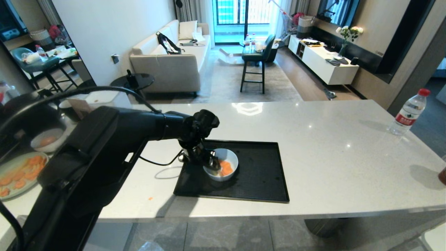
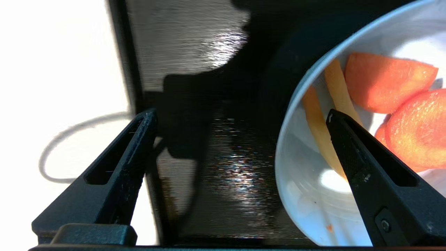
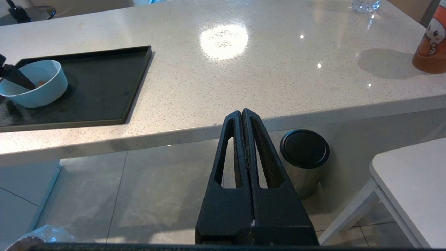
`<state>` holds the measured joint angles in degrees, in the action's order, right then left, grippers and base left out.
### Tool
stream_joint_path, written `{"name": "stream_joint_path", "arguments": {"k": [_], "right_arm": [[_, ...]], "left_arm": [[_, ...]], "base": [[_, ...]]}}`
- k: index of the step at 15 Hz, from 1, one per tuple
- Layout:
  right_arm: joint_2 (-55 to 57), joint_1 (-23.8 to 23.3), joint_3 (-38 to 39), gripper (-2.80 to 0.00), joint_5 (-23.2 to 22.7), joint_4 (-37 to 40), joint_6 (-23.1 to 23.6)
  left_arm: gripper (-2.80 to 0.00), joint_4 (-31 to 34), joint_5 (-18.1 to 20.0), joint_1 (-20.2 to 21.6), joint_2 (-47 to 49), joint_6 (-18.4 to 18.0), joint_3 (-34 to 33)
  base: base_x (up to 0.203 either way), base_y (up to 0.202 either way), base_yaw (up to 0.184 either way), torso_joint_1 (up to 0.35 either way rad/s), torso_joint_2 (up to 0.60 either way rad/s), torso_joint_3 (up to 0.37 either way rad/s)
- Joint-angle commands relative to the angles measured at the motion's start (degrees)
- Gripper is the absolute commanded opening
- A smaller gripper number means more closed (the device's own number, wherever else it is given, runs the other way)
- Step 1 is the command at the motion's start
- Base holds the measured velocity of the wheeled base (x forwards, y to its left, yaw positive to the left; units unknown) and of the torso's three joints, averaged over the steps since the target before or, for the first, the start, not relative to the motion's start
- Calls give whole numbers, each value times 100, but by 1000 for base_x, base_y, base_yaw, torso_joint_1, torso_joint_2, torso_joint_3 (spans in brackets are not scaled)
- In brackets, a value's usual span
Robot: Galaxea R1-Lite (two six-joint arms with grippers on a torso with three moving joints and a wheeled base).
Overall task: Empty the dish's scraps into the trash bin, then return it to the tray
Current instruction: Pick up the bowl with leftover food
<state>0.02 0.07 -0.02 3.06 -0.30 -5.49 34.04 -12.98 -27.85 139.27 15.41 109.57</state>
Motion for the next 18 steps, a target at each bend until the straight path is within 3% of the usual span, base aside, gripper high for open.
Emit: {"name": "stream_joint_path", "arguments": {"k": [1, 8, 11, 18], "right_arm": [[-2, 1, 2, -280, 2, -5, 3], [-2, 1, 2, -280, 2, -5, -5], [-2, 1, 2, -280, 2, -5, -5], [-2, 1, -6, -280, 2, -5, 0]], "left_arm": [[0, 44, -11, 86, -125, 6, -2], [0, 30, -24, 201, -161, -2, -23], [0, 19, -357, 263, -2, 4, -16], [0, 15, -433, 306, 73, 6, -15]], "base": [[0, 0, 0, 0, 0, 0], [0, 0, 0, 0, 0, 0], [0, 0, 0, 0, 0, 0], [0, 0, 0, 0, 0, 0]]}}
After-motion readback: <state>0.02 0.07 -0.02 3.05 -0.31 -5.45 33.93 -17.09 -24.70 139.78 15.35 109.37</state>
